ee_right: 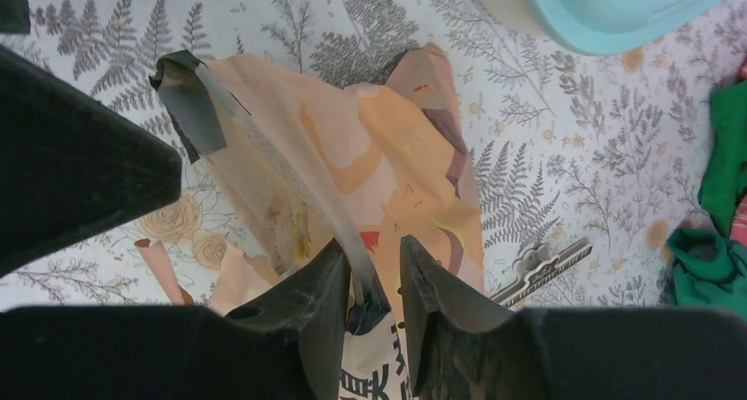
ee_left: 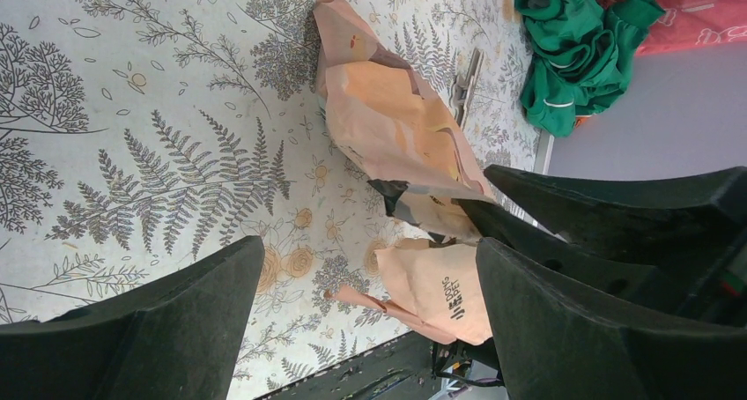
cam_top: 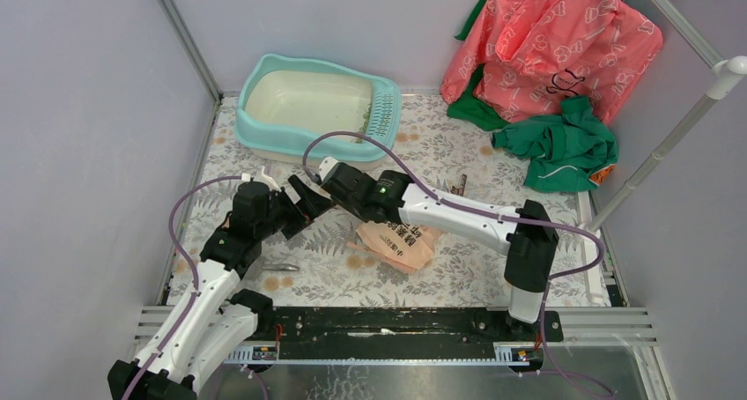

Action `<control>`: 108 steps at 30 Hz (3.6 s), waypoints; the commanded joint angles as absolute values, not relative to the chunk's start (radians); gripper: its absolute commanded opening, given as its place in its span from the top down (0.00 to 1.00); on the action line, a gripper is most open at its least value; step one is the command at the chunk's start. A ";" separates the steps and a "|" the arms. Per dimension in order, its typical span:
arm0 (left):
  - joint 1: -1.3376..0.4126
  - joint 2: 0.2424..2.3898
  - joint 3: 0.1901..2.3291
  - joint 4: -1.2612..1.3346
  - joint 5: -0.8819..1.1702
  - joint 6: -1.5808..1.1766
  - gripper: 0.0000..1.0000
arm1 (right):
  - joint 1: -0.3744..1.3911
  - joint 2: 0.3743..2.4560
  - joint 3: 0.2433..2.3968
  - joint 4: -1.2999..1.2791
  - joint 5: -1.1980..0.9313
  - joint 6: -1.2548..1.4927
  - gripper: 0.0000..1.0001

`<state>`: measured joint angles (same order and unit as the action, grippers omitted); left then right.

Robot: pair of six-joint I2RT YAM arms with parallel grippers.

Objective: Fill the litter box with clean litter
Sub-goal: Open the cat litter bag at the center of the board.

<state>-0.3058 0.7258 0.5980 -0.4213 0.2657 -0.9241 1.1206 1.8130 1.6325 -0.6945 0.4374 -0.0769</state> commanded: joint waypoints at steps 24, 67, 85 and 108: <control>-0.131 0.652 0.707 -0.548 0.340 -0.840 0.02 | 1.111 1.862 1.580 -0.733 0.397 -0.049 1.00; -0.098 0.649 0.632 -0.443 0.496 -0.856 0.02 | 0.960 1.498 1.804 -0.618 0.558 0.435 1.00; -0.023 0.621 0.836 -0.725 0.388 -0.714 0.02 | 0.838 1.419 1.281 0.005 0.188 1.155 1.00; -0.056 0.623 0.694 -0.587 0.463 -0.808 0.06 | 0.480 0.909 0.349 0.052 -0.147 1.098 1.00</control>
